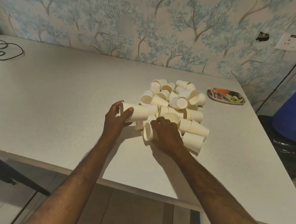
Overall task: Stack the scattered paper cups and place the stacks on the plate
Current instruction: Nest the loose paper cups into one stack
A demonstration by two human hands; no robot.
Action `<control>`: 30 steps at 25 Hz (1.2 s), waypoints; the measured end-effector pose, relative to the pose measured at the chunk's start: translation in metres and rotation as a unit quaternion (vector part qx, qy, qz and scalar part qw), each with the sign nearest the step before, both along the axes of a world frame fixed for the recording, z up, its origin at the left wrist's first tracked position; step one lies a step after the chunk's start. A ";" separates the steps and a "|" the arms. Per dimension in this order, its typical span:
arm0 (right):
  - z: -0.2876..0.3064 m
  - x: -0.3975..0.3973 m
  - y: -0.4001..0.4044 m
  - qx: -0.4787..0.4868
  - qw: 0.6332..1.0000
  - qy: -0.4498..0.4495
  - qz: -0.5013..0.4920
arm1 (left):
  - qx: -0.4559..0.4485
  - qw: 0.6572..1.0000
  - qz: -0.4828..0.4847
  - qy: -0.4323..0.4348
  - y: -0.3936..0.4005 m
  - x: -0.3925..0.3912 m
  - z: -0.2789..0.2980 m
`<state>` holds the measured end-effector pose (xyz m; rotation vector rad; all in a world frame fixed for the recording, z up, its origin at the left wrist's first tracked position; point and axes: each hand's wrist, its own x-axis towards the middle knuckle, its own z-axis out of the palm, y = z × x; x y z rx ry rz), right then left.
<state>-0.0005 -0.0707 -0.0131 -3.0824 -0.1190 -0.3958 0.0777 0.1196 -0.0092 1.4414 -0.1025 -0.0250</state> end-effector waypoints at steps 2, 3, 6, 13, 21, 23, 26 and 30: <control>0.009 -0.001 -0.003 0.045 0.999 -0.019 0.007 | 0.006 1.000 -0.011 -0.002 0.003 0.001 0.000; 0.014 -0.002 -0.004 0.069 0.997 -0.033 0.011 | 0.012 1.000 -0.016 -0.003 0.004 0.001 0.000; 0.031 -0.001 -0.002 0.116 0.991 -0.069 0.024 | 0.025 0.999 -0.026 -0.013 -0.001 -0.001 0.004; 0.045 0.003 0.014 0.146 0.984 -0.091 0.047 | 0.056 0.992 -0.102 -0.045 -0.023 -0.007 0.011; 0.028 -0.021 -0.031 0.175 0.967 -0.040 -0.180 | -0.003 0.998 -0.047 -0.039 -0.027 -0.003 0.011; 0.020 -0.026 -0.036 0.119 0.964 -0.011 -0.238 | 0.003 0.998 -0.042 -0.038 -0.029 -0.003 0.009; 0.014 -0.029 -0.031 0.094 0.960 0.039 -0.261 | 0.009 0.998 -0.044 -0.039 -0.034 -0.005 0.007; 0.014 -0.033 -0.021 0.121 0.961 0.065 -0.239 | 0.021 0.998 -0.040 -0.051 -0.033 -0.005 0.006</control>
